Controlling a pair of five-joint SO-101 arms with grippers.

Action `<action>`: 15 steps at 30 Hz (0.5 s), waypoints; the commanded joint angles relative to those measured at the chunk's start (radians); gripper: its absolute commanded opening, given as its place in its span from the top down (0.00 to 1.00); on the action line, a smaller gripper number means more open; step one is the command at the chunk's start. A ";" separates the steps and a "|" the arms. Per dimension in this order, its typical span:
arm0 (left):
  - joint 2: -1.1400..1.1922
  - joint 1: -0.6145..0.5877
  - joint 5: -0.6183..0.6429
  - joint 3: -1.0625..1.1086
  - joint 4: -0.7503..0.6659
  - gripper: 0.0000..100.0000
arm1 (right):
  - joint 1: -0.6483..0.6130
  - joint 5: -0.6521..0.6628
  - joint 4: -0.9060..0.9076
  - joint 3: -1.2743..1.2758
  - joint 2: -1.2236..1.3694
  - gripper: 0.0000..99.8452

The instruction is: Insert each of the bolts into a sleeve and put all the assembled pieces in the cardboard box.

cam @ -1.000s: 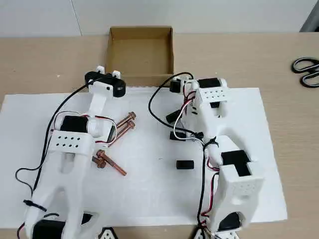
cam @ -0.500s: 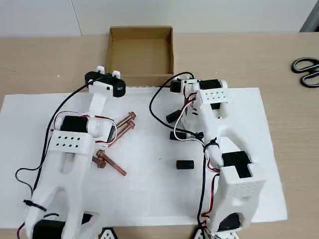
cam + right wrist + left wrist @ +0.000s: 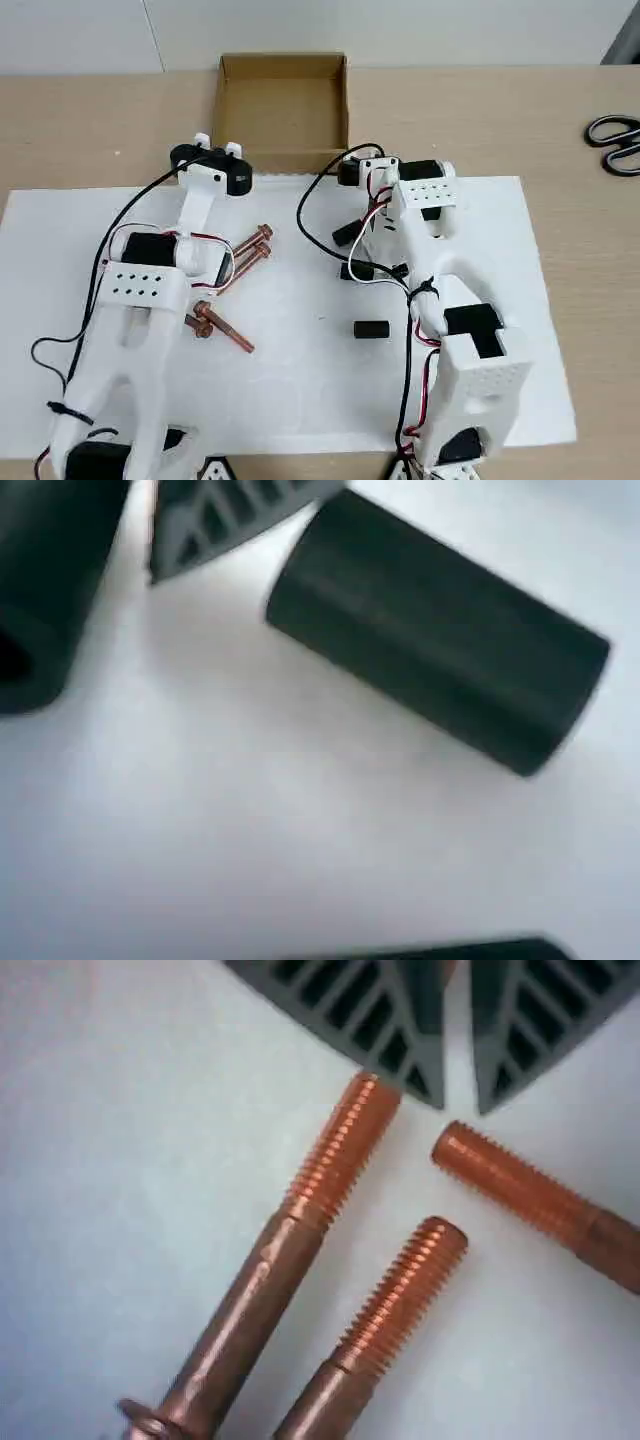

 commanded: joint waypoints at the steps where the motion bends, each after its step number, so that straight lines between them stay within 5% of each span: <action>1: -0.003 -0.005 0.005 -0.004 -0.017 0.99 | -0.010 0.020 -0.065 -0.029 -0.028 0.83; 15: -0.003 0.003 0.005 0.022 -0.037 0.99 | -0.015 0.020 -0.054 -0.029 -0.012 0.99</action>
